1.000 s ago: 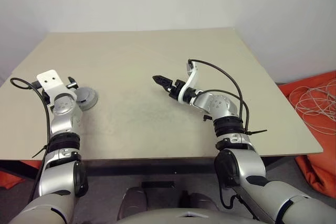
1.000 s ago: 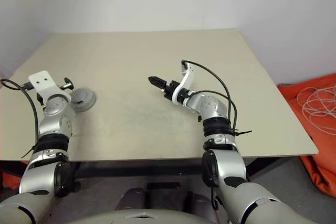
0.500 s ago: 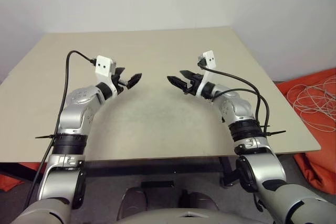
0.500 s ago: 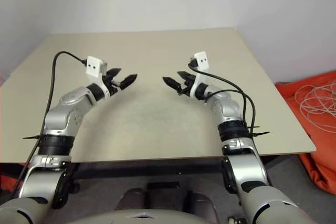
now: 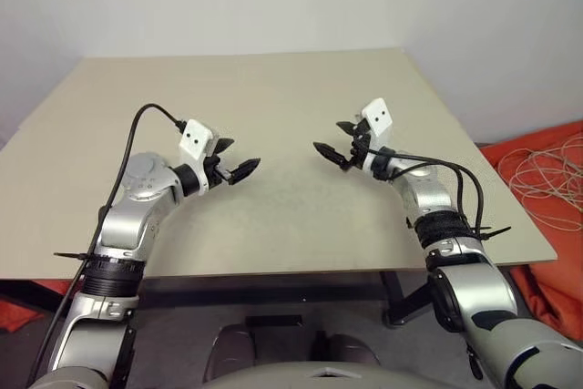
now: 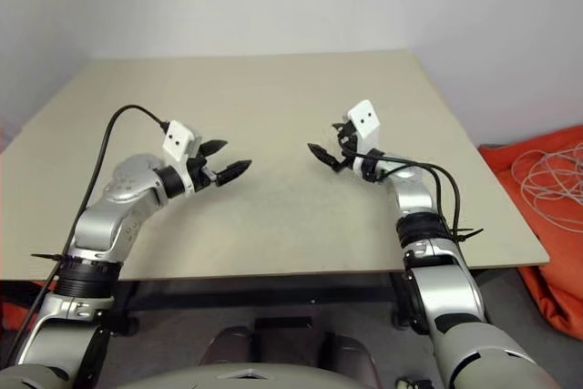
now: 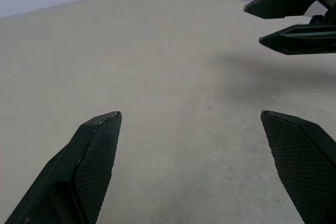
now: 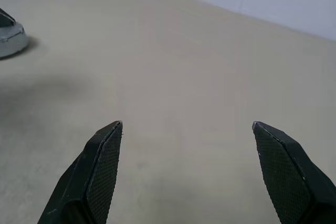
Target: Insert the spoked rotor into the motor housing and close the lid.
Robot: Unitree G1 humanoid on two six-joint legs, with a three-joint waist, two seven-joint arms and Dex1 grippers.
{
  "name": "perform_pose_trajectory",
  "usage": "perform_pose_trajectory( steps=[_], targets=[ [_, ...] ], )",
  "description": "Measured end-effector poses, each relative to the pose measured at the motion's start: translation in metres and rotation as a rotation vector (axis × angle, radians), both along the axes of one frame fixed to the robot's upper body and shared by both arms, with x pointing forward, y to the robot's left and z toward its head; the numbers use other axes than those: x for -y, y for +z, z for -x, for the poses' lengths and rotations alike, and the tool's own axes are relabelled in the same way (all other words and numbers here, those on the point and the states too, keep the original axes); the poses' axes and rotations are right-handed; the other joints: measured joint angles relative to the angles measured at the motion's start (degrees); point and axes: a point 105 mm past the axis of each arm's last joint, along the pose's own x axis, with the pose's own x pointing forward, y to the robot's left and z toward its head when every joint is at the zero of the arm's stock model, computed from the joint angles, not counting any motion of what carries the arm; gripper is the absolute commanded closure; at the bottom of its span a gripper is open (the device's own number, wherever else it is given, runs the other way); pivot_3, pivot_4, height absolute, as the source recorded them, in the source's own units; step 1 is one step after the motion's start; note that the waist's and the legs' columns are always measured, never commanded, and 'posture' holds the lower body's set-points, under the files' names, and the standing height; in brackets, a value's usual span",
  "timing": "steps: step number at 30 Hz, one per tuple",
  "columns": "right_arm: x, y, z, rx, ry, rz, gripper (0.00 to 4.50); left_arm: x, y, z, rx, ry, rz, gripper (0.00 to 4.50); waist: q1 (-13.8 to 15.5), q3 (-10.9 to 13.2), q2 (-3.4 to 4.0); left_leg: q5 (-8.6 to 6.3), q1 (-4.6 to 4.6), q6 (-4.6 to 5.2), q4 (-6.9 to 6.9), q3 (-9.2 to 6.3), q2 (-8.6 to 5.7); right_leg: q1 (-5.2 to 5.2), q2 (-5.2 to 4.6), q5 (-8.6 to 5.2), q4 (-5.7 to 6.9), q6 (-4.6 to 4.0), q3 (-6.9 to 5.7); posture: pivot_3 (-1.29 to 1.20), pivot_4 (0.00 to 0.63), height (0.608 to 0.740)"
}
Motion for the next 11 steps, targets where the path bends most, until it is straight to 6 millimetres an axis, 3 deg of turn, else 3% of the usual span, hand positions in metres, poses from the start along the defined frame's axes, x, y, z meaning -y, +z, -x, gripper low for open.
perform_pose_trajectory(
  steps=[4, 11],
  targets=[
    [-0.001, -0.003, 0.002, -0.032, 0.022, -0.004, 0.00, -0.001, -0.003, 0.002, 0.000, 0.008, -0.016, 0.01, -0.02, 0.00, 0.00, 0.06, -0.01, 0.15, 0.01, -0.01, 0.01, 0.00, 0.00, 0.01, 0.00, -0.01, 0.00, 0.00, 0.000, 0.740],
    [0.010, -0.004, -0.005, 0.086, -0.074, 0.093, 0.00, -0.006, -0.009, -0.001, 0.036, 0.083, -0.104, 0.01, 0.01, 0.01, 0.01, 0.04, -0.04, 0.18, 0.05, 0.00, 0.00, -0.02, 0.00, 0.00, 0.00, -0.02, 0.00, 0.00, 0.000, 0.740]
  ],
)
